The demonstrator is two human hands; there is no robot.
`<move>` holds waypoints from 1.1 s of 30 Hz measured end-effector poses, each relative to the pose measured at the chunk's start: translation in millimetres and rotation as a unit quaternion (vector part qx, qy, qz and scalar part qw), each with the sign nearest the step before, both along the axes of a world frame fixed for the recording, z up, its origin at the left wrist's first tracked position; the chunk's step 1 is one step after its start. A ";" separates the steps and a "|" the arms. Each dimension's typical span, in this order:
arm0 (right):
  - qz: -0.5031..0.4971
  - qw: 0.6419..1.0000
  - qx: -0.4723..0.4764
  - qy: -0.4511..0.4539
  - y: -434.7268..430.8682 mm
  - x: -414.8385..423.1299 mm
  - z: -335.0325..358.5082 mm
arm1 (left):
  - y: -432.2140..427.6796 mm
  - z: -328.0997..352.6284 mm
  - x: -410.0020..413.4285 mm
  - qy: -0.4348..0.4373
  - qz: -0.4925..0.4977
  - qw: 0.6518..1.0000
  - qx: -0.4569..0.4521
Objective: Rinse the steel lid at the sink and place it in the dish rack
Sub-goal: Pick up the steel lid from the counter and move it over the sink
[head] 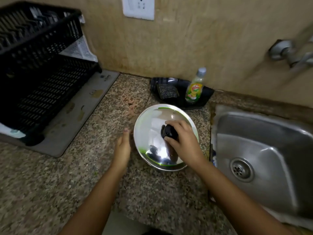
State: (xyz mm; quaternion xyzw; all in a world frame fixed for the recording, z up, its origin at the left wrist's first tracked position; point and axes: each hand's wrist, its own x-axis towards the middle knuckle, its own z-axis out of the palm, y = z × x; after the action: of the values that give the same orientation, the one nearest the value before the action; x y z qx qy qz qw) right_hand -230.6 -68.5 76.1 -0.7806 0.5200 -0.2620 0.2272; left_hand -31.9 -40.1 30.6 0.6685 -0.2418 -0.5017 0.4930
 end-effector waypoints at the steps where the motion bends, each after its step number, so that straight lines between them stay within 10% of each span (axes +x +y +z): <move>1: -0.016 1.000 0.002 -0.012 1.5 -8.3 1.8 | -7.5 9.2 -11.5 0.079 -0.008 0.997 0.019; 7: -0.094 0.995 -0.013 -0.033 9.3 -80.4 16.1 | -38.1 44.2 -96.0 0.219 -0.128 0.967 0.017; 19: -0.171 0.985 0.012 0.019 14.1 -278.4 45.7 | -58.3 74.6 -317.3 0.190 -0.113 0.975 0.003; 28: -0.314 0.895 0.032 -0.316 -30.9 -408.4 60.7 | -64.9 92.8 -405.8 0.210 -0.099 0.972 -0.027; 33: -0.341 0.875 0.013 -0.343 -84.1 -434.7 92.1 | -62.1 106.2 -428.5 0.217 -0.091 0.972 -0.011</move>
State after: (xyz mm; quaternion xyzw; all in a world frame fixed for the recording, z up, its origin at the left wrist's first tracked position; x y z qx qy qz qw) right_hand -665.4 -152.6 168.2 -0.4130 0.6463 -0.5680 0.2983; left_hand -460.4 -102.2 136.8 0.5134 -0.1942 -0.6746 0.4936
